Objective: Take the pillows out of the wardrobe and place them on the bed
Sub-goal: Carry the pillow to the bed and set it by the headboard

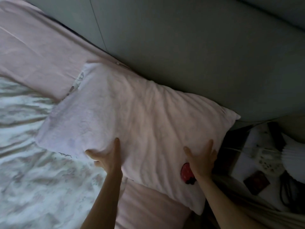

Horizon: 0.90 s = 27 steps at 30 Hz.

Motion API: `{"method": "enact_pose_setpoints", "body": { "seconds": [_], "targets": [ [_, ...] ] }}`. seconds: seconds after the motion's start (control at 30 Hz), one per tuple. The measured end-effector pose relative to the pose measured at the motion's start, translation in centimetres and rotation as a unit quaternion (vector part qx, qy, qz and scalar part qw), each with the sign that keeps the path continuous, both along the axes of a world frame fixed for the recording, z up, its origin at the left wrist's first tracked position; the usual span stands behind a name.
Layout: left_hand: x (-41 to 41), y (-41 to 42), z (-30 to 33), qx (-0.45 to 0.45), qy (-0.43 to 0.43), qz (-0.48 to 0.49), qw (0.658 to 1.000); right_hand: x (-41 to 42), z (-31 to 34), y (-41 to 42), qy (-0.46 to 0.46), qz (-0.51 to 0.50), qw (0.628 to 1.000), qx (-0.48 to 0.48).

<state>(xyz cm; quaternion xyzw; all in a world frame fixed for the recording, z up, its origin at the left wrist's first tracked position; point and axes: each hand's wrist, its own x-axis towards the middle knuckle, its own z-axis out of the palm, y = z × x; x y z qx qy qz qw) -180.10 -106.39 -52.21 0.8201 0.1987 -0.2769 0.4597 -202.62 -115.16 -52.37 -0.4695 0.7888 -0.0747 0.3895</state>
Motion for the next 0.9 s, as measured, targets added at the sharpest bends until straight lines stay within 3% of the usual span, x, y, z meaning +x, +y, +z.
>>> {"method": "enact_pose_setpoints", "body": {
  "seconds": [0.17, 0.3, 0.47, 0.6, 0.73, 0.83, 0.9],
  "targets": [
    [1.3, -1.3, -0.6, -0.021, 0.003, 0.000, 1.000, 0.9, -1.2, -1.4, -0.007, -0.016, 0.999, 0.027],
    [0.8, -2.8, 2.0, 0.009, -0.085, -0.079, 0.993, 0.8, -1.3, -1.6, 0.023, 0.079, 0.997, -0.008],
    [2.3, -4.6, 7.5, -0.134, -0.281, -0.227, 0.923, 1.8, 1.0, 0.6, -0.049, 0.078, 0.992, -0.087],
    [5.4, -5.5, 9.8, -0.157, -0.338, -0.229, 0.899, 3.3, 2.6, 2.7, -0.115, 0.082, 0.982, -0.129],
    [7.7, -4.6, 6.7, -0.123, -0.244, -0.181, 0.945, 3.5, 2.5, 1.6, -0.051, 0.104, 0.971, -0.210],
    [7.5, -2.2, 1.7, -0.115, -0.017, -0.144, 0.983, 2.6, 1.7, -1.2, 0.015, 0.114, 0.979, -0.167],
    [6.5, -0.3, -0.7, -0.087, 0.071, -0.129, 0.985, 1.8, 1.1, -1.9, 0.019, 0.117, 0.986, -0.117]
  ]
}}
